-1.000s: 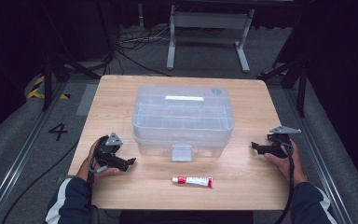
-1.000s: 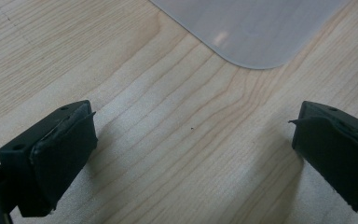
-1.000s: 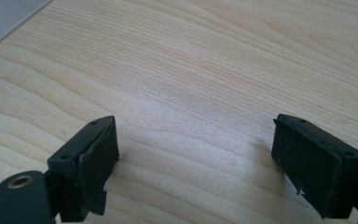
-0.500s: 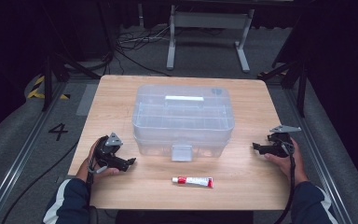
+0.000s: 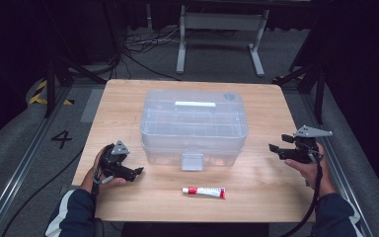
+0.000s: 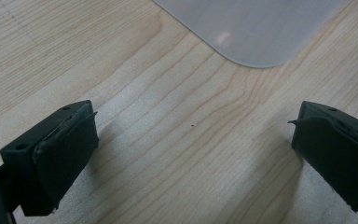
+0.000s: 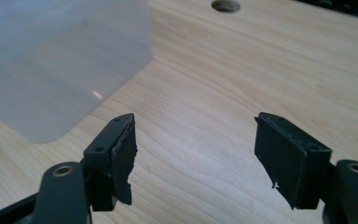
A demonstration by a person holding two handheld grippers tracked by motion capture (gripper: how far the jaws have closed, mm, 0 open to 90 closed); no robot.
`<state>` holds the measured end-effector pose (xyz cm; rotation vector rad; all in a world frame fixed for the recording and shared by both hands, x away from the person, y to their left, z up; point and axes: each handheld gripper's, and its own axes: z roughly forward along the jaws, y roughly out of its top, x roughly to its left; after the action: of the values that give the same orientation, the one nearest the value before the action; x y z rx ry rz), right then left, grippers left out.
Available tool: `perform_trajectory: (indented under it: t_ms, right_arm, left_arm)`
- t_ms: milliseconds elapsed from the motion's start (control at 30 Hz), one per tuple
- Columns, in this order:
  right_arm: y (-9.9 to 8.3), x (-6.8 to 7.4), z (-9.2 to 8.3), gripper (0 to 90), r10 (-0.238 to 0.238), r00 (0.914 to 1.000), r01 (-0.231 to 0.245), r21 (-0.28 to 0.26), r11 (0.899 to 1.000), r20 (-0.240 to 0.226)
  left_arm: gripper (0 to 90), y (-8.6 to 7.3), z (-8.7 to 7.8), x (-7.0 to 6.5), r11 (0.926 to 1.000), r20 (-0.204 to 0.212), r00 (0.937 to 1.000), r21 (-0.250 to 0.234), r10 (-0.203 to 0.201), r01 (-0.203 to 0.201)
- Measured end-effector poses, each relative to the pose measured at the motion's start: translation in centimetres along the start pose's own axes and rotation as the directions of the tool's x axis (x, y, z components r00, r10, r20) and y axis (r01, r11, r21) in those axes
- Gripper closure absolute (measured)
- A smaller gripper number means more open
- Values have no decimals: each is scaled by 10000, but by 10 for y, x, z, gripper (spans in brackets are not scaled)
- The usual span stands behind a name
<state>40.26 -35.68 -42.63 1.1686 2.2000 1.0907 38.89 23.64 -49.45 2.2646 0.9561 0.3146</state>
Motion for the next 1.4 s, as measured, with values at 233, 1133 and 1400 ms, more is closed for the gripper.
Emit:
perform_trajectory:
  t_ms: [233, 1133, 1400]
  right_arm:
    - [23, 14, -17, 318, -408, 9990, 394, -648, 9971, -194]
    - [150, 69, 4, 402, -2759, 9433, 2530, -1386, 9575, -1844]
    - [163, 95, 23, 409, -3384, 9067, 3186, -1167, 9407, -2517]
  left_arm:
    - [5, -1, 0, -1, 10000, -19, 10000, -36, -80, 80]
    - [214, 22, -33, -21, 9966, -175, 9998, -810, 110, -124]
    - [190, 39, -37, -33, 9921, 62, 9992, -1193, 404, -394]
